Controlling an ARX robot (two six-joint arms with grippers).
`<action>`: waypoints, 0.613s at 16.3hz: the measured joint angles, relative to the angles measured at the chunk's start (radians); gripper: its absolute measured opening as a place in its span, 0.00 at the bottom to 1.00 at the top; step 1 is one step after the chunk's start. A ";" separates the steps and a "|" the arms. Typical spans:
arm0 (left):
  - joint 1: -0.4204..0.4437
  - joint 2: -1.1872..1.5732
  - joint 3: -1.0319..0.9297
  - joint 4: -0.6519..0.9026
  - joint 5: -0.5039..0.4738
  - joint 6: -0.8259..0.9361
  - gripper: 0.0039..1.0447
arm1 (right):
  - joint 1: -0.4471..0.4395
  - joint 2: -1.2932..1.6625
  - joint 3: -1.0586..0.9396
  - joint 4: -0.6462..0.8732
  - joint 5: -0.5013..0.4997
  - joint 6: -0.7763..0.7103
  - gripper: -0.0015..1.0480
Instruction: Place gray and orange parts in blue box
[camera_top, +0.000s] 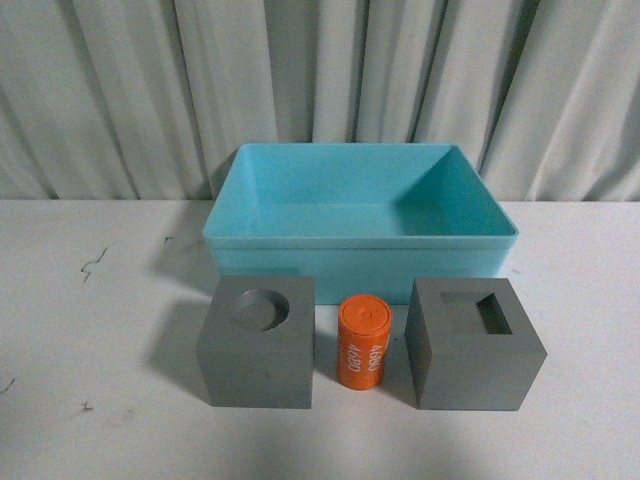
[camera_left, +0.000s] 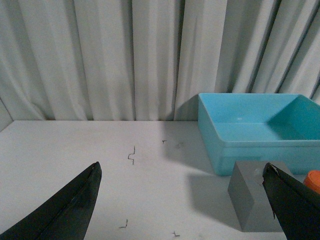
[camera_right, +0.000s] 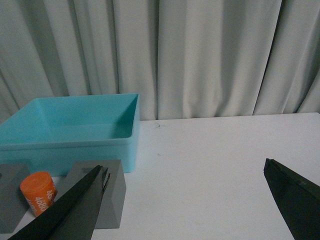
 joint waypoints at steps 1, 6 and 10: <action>0.000 0.000 0.000 0.000 0.000 0.000 0.94 | 0.000 0.000 0.000 0.000 0.000 0.000 0.94; 0.000 0.000 0.000 0.000 0.000 0.000 0.94 | 0.000 0.000 0.000 0.000 0.000 0.000 0.94; 0.000 0.000 0.000 0.000 0.000 0.000 0.94 | 0.000 0.000 0.000 0.000 0.000 0.000 0.94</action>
